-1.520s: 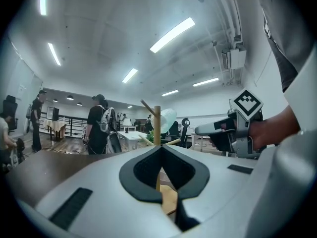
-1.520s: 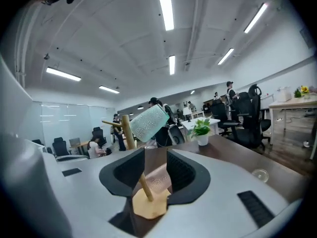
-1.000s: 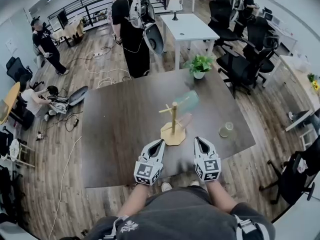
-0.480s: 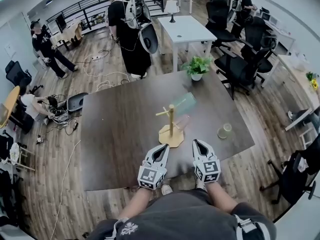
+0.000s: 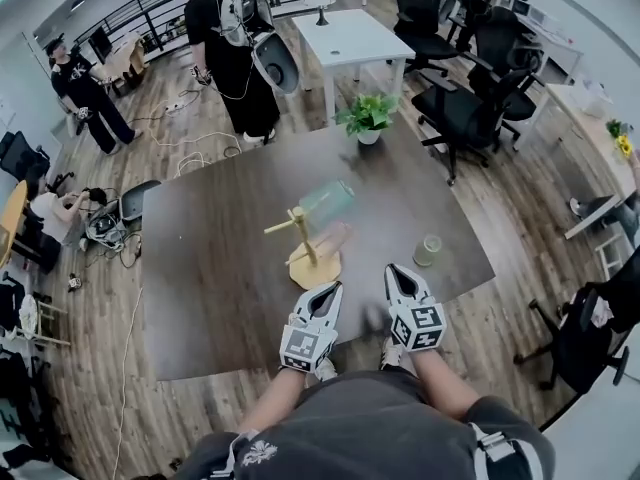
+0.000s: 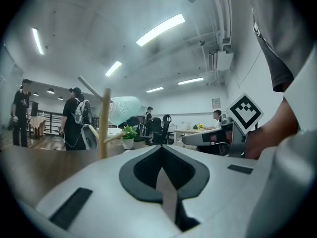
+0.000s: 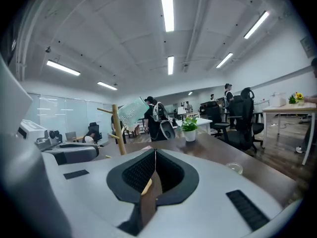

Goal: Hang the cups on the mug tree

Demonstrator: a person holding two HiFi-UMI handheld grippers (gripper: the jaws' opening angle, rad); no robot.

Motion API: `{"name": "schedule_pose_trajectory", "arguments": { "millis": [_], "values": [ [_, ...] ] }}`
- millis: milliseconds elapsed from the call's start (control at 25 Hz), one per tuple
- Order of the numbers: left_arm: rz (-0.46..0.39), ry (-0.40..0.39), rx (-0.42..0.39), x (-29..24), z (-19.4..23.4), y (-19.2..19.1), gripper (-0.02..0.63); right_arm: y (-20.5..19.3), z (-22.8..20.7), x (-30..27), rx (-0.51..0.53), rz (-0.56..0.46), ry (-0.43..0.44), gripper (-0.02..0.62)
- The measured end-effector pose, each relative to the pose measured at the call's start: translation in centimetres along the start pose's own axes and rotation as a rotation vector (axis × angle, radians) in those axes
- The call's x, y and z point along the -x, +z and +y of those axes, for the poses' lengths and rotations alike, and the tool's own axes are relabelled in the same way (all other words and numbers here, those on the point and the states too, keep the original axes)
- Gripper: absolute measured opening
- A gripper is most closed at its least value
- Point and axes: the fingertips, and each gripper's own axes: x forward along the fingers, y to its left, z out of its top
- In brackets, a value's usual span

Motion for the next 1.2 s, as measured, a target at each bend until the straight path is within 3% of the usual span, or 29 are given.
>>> {"name": "schedule_pose_trajectory", "arguments": {
  "millis": [240,520,960,1040,1120,1200],
  "values": [
    [0.024,-0.036,0.003,-4.7,-3.6,-0.5,0.005,-1.3,-6.1,1.4,-0.020,0.034,-0.040,0.026],
    [0.026,-0.058,-0.021,-10.0,-6.0,0.9,0.005,-2.6,-11.1,1.1,-0.039,0.090,-0.025,0.028],
    [0.077,-0.070,-0.011,-15.9,-7.2,-0.9,0.005,-2.7,-16.7,1.2,0.083,0.119,-0.053,0.031],
    [0.076,-0.064,-0.006,-16.9,-7.3,-1.0,0.005,-2.7,-17.5,1.0,0.096,0.130,-0.048,0.075],
    [0.075,-0.058,0.001,-17.8,-7.3,-1.2,0.005,-2.9,-18.3,0.9,0.109,0.148,-0.036,0.176],
    [0.075,-0.055,0.007,-18.7,-7.3,-1.4,0.005,-3.1,-18.9,0.7,0.122,0.164,-0.030,0.215]
  ]
}}
